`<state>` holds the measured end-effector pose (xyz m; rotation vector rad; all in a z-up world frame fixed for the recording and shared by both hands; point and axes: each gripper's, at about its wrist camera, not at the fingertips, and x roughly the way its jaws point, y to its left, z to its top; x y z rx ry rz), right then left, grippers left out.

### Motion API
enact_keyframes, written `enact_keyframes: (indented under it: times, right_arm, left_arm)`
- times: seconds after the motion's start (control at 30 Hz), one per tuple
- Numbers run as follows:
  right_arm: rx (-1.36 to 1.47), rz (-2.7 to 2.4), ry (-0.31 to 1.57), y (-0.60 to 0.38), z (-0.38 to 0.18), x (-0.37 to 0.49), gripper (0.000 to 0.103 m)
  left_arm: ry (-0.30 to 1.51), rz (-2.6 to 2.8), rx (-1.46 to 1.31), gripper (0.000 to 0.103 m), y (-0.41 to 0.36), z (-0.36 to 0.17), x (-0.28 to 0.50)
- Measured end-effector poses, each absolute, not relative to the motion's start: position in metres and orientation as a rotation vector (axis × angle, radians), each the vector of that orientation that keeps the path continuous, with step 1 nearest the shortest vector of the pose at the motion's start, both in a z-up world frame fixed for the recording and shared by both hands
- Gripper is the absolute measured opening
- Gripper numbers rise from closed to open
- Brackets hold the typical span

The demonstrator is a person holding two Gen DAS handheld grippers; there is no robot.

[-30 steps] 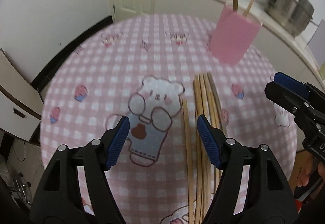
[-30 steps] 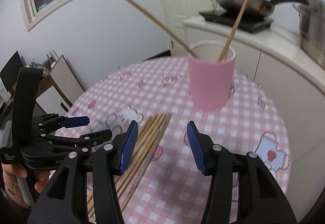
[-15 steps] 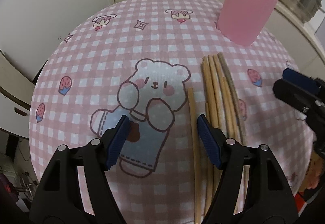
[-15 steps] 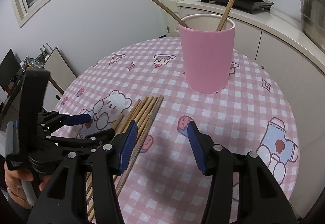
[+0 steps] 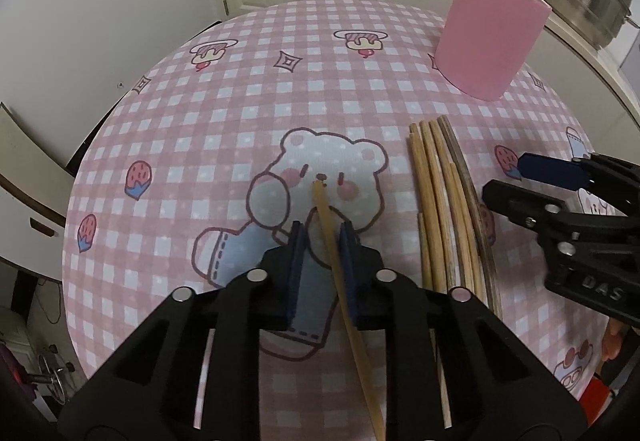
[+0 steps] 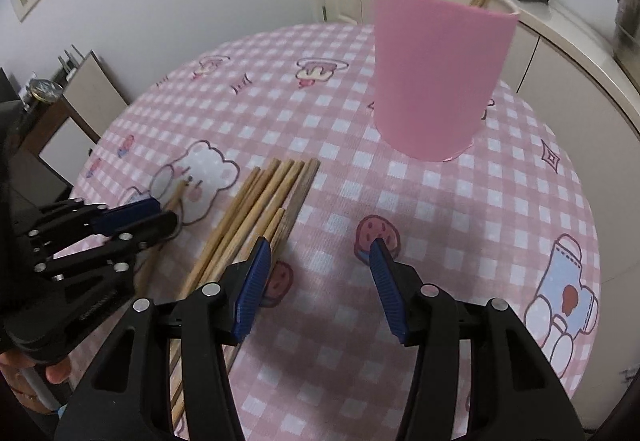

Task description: Organize utensils

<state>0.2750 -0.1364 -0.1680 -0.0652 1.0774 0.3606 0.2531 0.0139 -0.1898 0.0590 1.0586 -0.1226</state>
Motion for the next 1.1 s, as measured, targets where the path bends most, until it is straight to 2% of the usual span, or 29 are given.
enact_keyframes:
  times: [0.2,0.33,0.47,0.63,0.87,1.1]
  right_arm:
    - [-0.102,0.352,1.108,-0.126,-0.172,0.284,0.049]
    - [-0.104,0.365,1.123,-0.120,-0.172,0.289,0.031]
    - [-0.115,0.361,1.142,-0.115,-0.171,0.294,0.022]
    - [-0.135,0.354,1.180,-0.117,-0.171,0.296,0.018]
    - [-0.161,0.343,1.137,-0.111,-0.171,0.292,0.005]
    - [-0.076,0.386,1.064,-0.133,-0.139,0.278,0.005]
  left_arm:
    - [1.055,-0.125,0.051,0.014,0.017,-0.190,0.252]
    - [1.055,-0.123,0.047,0.012,0.018,-0.191,0.253]
    - [1.057,-0.123,0.038,0.010,0.020,-0.190,0.253]
    - [1.063,-0.116,0.041,0.010,0.020,-0.190,0.252]
    - [1.063,-0.096,0.027,0.006,0.017,-0.188,0.255]
    - [0.993,-0.126,-0.022,0.006,0.023,-0.151,0.242]
